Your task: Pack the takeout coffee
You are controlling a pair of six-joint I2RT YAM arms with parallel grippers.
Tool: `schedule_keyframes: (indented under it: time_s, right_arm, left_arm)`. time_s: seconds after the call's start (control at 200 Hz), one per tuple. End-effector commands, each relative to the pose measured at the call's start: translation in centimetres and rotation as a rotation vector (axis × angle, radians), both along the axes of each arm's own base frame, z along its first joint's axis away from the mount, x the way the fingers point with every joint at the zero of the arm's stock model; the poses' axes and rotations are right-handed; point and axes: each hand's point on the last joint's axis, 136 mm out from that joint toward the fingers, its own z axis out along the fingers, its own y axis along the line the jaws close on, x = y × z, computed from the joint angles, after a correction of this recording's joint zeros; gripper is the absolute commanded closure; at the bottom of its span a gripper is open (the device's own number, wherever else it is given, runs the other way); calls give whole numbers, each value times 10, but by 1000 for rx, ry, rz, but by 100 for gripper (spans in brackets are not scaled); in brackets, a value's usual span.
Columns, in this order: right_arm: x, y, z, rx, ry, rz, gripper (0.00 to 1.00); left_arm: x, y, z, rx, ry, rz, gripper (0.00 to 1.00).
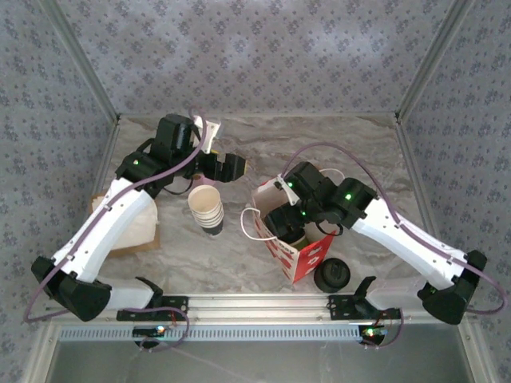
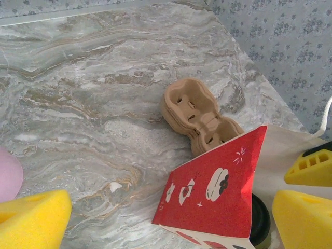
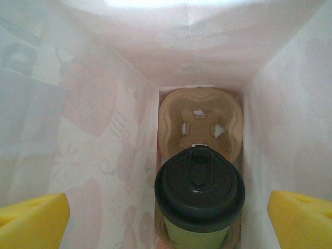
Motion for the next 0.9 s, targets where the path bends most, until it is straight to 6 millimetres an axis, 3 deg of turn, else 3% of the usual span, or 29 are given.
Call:
schedule_keyframes:
  time_s: [0.0, 0.495, 0.894]
  right_arm:
    - [-2, 3, 26, 89, -35, -2, 0]
    - [-9, -2, 75, 266, -139, 10, 0]
    - [-17, -16, 110, 375, -209, -10, 0]
  left_arm:
    - [-3, 8, 39, -53, -93, 26, 1]
    - [-13, 28, 67, -95, -193, 95, 1]
    - [-28, 41, 64, -98, -196, 115, 1]
